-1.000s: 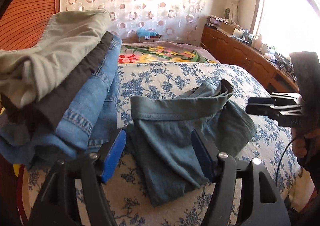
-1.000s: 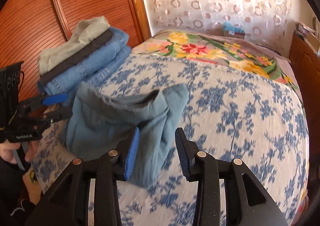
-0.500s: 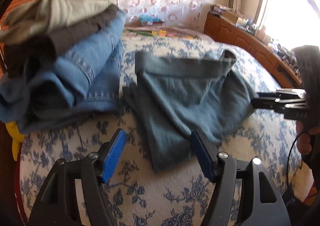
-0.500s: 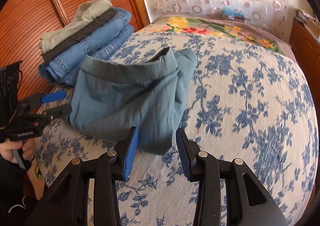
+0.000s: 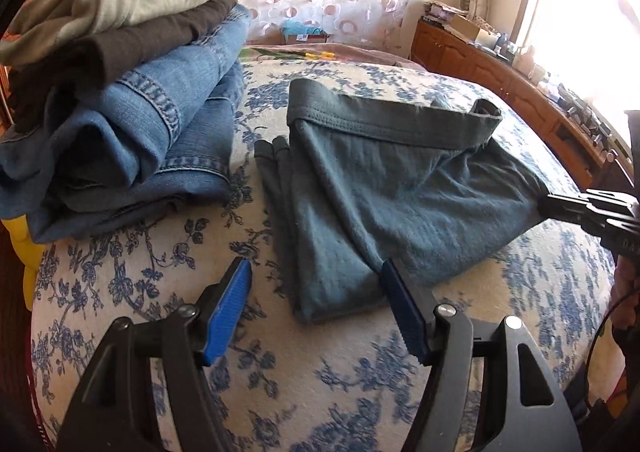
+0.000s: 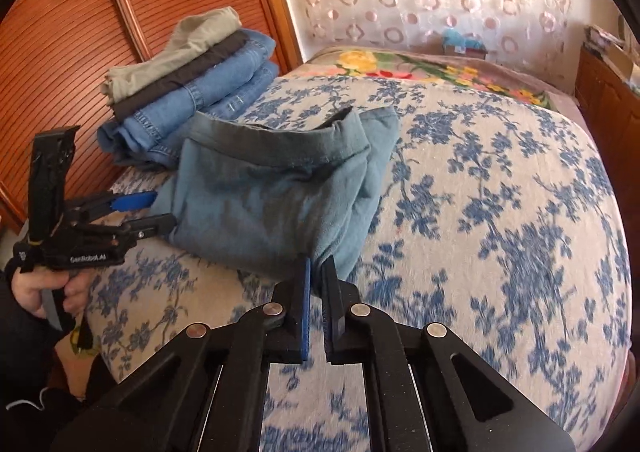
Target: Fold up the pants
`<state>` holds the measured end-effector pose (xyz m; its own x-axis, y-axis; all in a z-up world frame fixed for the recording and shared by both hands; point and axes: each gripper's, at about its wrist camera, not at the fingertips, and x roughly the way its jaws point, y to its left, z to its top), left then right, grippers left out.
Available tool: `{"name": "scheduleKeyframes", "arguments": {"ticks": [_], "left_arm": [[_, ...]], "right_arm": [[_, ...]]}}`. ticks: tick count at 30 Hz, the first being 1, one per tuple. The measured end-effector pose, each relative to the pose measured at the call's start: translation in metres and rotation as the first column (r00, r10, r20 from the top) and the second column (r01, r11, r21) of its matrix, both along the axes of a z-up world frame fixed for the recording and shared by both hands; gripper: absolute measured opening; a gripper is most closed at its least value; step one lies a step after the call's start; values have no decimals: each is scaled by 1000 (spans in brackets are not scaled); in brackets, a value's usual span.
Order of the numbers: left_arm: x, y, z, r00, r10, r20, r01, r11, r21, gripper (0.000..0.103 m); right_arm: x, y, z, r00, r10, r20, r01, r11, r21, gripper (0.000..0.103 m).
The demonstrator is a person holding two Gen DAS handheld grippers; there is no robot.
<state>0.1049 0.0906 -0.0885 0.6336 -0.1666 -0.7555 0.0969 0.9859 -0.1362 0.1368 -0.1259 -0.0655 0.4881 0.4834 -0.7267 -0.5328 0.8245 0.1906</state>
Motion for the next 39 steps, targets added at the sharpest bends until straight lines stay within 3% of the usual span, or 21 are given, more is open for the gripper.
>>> {"name": "scheduleKeyframes", "arguments": {"ticks": [13, 26, 29, 31, 34, 39], "left_arm": [[-53, -20, 27, 995, -55, 80, 57, 998, -23, 67], [-44, -41, 33, 992, -90, 91, 91, 996, -11, 67], [-44, -43, 32, 992, -93, 87, 94, 995, -12, 67], [-43, -44, 31, 992, -94, 85, 96, 995, -13, 67], [-43, -46, 28, 992, -97, 80, 98, 995, -15, 68], [-42, -46, 24, 993, -96, 72, 97, 995, -13, 67]], "right_arm": [[-60, -35, 15, 998, -52, 43, 52, 999, -1, 2], [-80, -71, 15, 990, -119, 75, 121, 992, -26, 5], [-78, -69, 20, 988, -116, 106, 120, 992, -37, 13], [-74, -65, 21, 986, -112, 126, 120, 992, -49, 31], [-60, -60, 18, 980, -120, 158, 131, 990, -60, 49], [-29, -49, 9, 982, -96, 165, 110, 991, -77, 51]]}}
